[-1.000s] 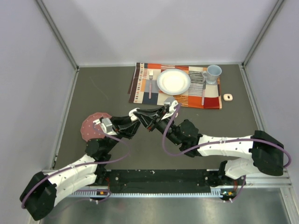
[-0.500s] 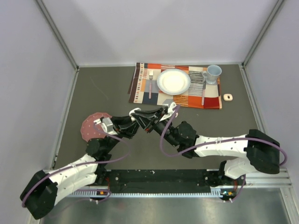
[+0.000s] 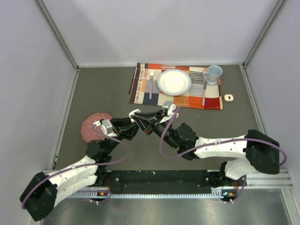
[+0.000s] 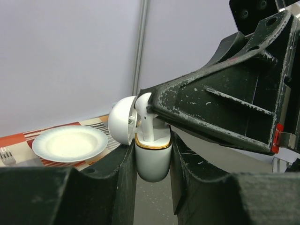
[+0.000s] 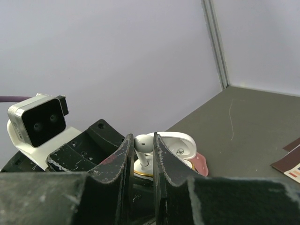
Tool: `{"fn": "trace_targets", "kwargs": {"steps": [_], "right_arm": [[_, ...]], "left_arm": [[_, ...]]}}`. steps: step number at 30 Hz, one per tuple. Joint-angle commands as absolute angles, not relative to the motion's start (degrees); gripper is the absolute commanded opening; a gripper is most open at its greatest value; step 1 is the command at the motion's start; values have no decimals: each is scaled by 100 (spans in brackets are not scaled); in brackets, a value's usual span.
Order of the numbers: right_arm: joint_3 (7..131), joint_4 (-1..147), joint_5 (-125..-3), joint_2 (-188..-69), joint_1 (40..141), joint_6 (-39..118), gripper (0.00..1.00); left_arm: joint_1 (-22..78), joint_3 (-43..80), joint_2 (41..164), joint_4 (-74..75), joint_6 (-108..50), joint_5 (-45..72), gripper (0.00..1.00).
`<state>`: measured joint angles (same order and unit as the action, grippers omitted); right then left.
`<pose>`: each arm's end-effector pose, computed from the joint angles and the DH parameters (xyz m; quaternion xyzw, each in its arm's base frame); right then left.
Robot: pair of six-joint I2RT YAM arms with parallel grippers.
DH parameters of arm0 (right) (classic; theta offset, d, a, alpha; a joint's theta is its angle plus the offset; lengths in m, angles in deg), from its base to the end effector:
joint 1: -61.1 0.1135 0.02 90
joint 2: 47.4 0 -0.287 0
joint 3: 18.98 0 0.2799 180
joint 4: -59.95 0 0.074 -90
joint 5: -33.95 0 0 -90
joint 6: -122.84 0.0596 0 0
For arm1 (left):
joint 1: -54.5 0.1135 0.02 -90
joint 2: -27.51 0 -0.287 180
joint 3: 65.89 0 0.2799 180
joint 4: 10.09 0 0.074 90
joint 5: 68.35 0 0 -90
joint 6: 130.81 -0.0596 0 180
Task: Insert the wireless bluetooth earbuds into the charging case
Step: Insert the left earbud into the left side groove of the charging case.
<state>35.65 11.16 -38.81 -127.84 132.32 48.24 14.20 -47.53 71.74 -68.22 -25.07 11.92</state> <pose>0.1277 0.3208 0.3258 -0.1451 0.5409 0.5053 0.6566 0.1296 -0.1231 0.2624 0.1749 0.4543 -0.4461 0.7510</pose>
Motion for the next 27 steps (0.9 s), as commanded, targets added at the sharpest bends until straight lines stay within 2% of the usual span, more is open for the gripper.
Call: {"fn": "trace_targets", "kwargs": {"steps": [1, 6, 9, 13, 17, 18, 19, 24, 27], "right_arm": [[3417, 1203, -3759, -12905, 13361, 4629, 1], [3461, 1326, -3707, -12984, 13414, 4532, 2], [3470, 1291, -3671, -13001, 13414, 4532, 6], [3557, 1431, -3662, -12931, 13414, 4479, 20], [3681, 1704, -3802, -12773, 13414, 4453, 27], [3725, 1887, -3820, -12695, 13414, 4444, 31], [3838, 1993, -3847, -12659, 13414, 4444, 40], [4076, 2545, -4128, -12465, 13414, 4321, 60], [4489, 2969, -4330, -12334, 13414, 4251, 66]], "left_arm": [[1407, -4824, 6961, -8376, -2517, 1471, 0], [1398, -4833, 6917, -8376, -2526, 1471, 0], [1407, -4833, 6926, -8376, -2517, 1453, 0], [1398, -4833, 6874, -8324, -2543, 1453, 0], [1398, -4815, 6804, -8192, -2570, 1392, 0], [1398, -4806, 6795, -8087, -2587, 1357, 0], [1398, -4789, 6760, -8043, -2622, 1339, 0], [1407, -4736, 6742, -7875, -2666, 1269, 0], [1407, -4701, 6751, -7805, -2675, 1260, 0]]}}
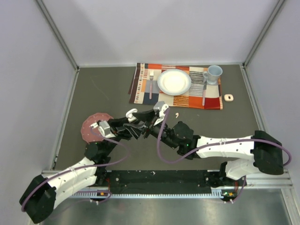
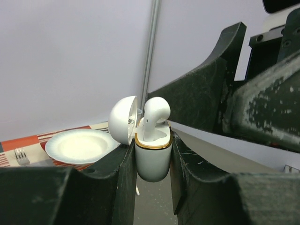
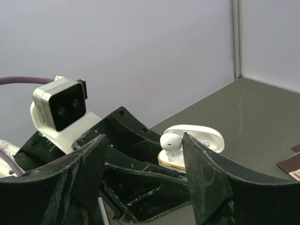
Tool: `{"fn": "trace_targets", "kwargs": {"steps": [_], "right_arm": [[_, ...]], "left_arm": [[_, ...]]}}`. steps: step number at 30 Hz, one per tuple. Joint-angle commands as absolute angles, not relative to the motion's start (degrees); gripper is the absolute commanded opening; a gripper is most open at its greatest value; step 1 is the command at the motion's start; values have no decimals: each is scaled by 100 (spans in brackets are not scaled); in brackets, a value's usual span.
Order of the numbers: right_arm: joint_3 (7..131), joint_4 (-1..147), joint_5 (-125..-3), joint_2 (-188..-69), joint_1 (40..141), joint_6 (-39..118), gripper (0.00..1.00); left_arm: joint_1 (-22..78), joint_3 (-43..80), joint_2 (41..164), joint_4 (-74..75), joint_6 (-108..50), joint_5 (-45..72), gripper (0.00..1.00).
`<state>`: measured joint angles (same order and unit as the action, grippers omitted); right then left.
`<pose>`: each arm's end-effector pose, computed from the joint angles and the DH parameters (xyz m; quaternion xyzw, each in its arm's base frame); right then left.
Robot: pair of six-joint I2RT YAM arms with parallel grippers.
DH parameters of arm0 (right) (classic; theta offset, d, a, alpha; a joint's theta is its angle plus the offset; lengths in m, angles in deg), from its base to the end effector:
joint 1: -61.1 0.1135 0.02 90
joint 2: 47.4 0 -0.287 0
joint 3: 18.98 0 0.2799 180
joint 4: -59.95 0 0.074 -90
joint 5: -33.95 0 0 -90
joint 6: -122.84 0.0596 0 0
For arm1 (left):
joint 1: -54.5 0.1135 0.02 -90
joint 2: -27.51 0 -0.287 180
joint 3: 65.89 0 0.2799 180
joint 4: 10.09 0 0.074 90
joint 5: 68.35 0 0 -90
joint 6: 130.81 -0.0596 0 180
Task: Insert the wireless bluetooth earbuds into the charging case
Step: Insert the left earbud into the left side groove of the charging case, then close the charging case with the earbuds.
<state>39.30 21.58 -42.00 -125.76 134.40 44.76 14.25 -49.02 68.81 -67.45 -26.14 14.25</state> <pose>0.1145 0.3312 0.3399 -0.2115 0.5505 0.4919 0.6405 0.1255 -0.1163 0.2595 0.1608 0.4523 -0.4316 0.7637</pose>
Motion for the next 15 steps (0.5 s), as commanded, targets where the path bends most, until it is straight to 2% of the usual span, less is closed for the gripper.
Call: {"fn": "trace_targets", "kwargs": {"steps": [1, 15], "right_arm": [[4559, 3013, -4356, -12255, 13414, 4242, 66], [4771, 3005, -4761, -11649, 13405, 4101, 71]], "left_arm": [[1407, -4692, 6768, -7779, -2675, 1269, 0], [1398, -4622, 6891, -7656, -2693, 1234, 0]]}}
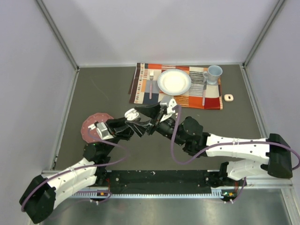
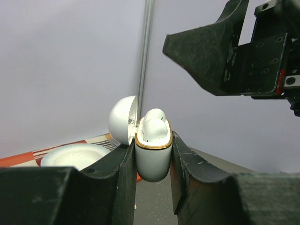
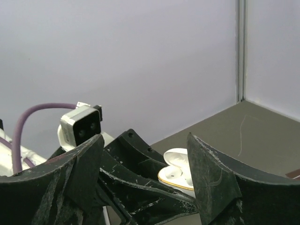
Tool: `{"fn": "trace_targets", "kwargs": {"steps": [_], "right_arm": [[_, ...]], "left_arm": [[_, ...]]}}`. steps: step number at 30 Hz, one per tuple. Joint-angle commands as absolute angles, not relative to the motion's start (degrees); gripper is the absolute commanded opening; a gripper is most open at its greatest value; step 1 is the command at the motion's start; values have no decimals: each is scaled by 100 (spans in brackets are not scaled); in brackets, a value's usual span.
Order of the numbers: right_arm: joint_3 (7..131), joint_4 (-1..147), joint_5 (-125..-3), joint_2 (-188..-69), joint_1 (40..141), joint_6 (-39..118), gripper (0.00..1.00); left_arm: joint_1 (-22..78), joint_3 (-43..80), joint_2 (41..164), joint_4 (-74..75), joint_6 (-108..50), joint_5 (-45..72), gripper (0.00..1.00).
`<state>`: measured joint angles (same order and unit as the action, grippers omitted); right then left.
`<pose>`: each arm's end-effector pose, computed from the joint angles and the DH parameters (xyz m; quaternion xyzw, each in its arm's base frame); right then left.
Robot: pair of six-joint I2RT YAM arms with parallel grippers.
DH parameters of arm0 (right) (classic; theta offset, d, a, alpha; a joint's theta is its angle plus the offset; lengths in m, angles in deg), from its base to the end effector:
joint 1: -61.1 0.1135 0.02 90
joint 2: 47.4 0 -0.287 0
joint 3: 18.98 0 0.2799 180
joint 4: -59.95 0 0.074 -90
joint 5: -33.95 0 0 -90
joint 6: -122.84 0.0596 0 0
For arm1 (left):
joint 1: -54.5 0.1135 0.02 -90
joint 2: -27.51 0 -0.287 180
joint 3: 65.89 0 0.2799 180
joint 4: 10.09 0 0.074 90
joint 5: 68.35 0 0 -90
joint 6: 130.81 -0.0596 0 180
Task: Insert the wireless bluetooth earbuds into the charging case
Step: Close the charging case with the earbuds.
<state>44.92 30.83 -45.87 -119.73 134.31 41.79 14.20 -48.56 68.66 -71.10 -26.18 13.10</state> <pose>0.1065 0.3166 0.3928 -0.2394 0.5185 0.5004 0.6508 0.1208 -0.1140 0.2697 0.1636 0.4176 -0.4414 0.7772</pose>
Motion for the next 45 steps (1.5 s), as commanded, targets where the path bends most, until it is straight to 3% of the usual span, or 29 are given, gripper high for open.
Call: {"fn": "trace_targets", "kwargs": {"steps": [1, 5, 9, 11, 19, 26, 45], "right_arm": [[4736, 2996, -4735, -11604, 13405, 4119, 71], [4543, 2978, -4305, -11376, 13396, 4136, 72], [4735, 3873, -3480, -11182, 13152, 4610, 74], [4867, 4874, -3126, -11112, 12897, 5309, 80], [4964, 6537, -4663, -11042, 11165, 6887, 90], [5104, 6845, -4840, -11006, 11102, 6791, 96], [5623, 7215, -5525, -11656, 11102, 6387, 98]], "left_arm": [[1398, -4622, 6874, -7638, -2693, 1242, 0], [1398, -4613, 6812, -7498, -2710, 1216, 0], [1398, -4560, 6698, -7226, -2710, 1128, 0], [1398, -4473, 6671, -6936, -2736, 1058, 0], [1398, -4042, 6619, -5881, -2983, 452, 0], [1407, -3893, 6812, -5731, -3000, 145, 0], [1398, -3189, 7612, -5265, -2965, -612, 0]]}}
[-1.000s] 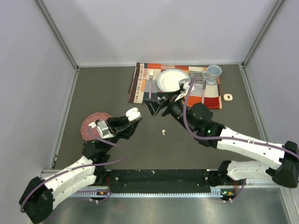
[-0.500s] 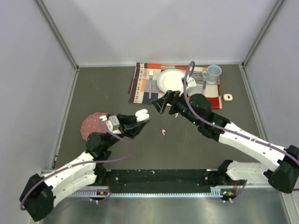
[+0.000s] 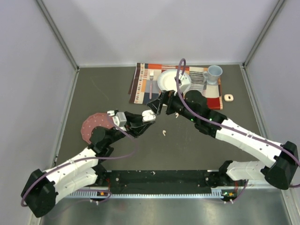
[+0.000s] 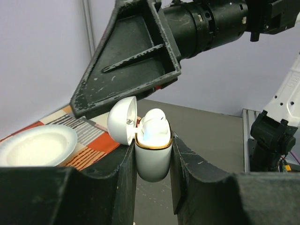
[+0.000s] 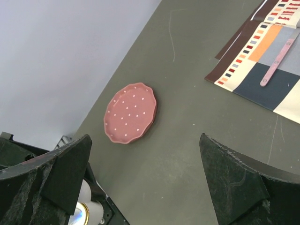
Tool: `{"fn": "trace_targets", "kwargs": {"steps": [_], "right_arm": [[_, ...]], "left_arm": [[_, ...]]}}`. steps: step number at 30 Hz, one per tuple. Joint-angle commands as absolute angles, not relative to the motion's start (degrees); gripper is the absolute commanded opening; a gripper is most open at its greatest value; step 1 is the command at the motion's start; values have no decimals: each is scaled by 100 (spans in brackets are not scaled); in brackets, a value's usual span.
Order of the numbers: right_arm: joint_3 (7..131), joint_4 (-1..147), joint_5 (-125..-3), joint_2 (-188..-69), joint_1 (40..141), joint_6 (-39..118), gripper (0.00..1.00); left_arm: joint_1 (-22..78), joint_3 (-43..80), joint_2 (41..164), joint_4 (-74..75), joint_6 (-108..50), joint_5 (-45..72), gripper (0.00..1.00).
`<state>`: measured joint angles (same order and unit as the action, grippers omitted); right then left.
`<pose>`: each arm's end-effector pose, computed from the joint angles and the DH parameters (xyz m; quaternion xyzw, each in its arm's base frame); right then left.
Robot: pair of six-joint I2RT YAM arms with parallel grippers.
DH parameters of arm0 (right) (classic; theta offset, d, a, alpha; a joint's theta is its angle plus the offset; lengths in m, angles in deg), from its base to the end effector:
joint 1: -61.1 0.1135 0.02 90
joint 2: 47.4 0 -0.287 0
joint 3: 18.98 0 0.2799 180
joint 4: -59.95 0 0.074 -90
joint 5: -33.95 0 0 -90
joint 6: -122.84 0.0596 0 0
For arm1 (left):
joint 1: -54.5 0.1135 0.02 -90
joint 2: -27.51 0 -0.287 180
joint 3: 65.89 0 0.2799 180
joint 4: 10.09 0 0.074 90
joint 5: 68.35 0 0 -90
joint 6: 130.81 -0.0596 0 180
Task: Insert the wireless bluetooth earbuds into the charging case
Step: Close the charging case with the earbuds.
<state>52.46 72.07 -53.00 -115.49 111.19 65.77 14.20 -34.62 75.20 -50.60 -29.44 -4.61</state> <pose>0.2105 0.2467 0.3758 -0.0961 0.7529 0.4162 0.5007 0.1444 -0.1570 0.2986 0.3169 0.4654 -0.4673 0.6816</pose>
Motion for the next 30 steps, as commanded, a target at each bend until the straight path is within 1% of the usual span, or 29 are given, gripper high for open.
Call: {"fn": "trace_targets", "kwargs": {"steps": [1, 10, 21, 28, 30], "right_arm": [[5632, 7224, -5552, -11665, 11094, 6369, 98], [5676, 7452, -5737, -11648, 11102, 6193, 98], [5676, 7619, -6097, -11578, 11102, 5719, 98], [5685, 7707, -6263, -11498, 11102, 5534, 99], [5676, 7742, -6089, -11429, 11102, 5543, 98]], "left_arm": [[1398, -3198, 7620, -5300, -2948, -621, 0], [1398, -3224, 7717, -5502, -2895, -472, 0], [1398, -3400, 7489, -5581, -2956, 38, 0], [1398, -3391, 7489, -5555, -2913, 144, 0], [1398, -3409, 7480, -5546, -2904, 258, 0]]}}
